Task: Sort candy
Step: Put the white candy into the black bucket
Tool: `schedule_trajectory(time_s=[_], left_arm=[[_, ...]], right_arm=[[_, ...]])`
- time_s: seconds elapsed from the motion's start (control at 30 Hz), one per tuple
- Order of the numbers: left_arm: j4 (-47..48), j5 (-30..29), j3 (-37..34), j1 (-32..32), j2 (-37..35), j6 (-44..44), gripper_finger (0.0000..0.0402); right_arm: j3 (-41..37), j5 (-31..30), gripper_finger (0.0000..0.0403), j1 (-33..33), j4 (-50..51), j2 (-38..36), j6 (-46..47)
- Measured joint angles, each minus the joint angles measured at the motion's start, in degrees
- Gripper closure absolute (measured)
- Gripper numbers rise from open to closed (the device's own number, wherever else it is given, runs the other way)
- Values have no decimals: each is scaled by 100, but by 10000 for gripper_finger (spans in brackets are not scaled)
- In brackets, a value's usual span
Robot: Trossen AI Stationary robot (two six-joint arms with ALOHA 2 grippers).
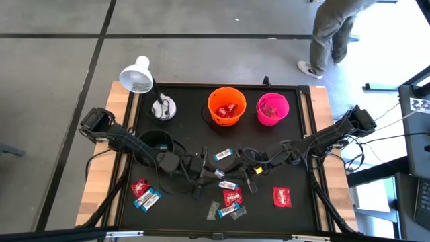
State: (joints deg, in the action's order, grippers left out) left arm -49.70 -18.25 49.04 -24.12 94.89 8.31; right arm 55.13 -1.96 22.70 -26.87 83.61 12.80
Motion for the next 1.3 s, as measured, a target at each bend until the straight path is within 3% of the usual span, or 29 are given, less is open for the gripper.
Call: schedule_trajectory(time_s=[0.17, 0.3, 0.5, 0.7, 0.83, 0.97, 1.07, 1.3], left_arm=[[20, -71, 0, 0, 0, -260, 354], [22, -114, 0, 0, -2, -288, 390], [79, -236, 0, -2, -4, -292, 384], [729, -663, -11, -88, -418, -291, 387], [1902, -1163, -11, -195, -1087, -161, 387], [3734, -1811, -9, -427, -2049, 486, 386], [5320, -2156, -9, -637, -2798, 1391, 385], [8848, -1962, -9, -1027, -4105, 4155, 385]], right_arm=[[0, -202, 368, 4, 12, -8, 26], [0, -237, 340, 4, 30, -38, 130], [118, -201, 288, 15, 637, -288, 189], [350, 9, 270, 20, 1458, -769, 189], [389, 213, 270, 20, 1952, -1031, 225], [389, 172, 269, 156, 2534, -1202, 347], [389, -73, 269, 294, 3061, -1215, 351], [387, -701, 269, 589, 4086, -1211, 628]])
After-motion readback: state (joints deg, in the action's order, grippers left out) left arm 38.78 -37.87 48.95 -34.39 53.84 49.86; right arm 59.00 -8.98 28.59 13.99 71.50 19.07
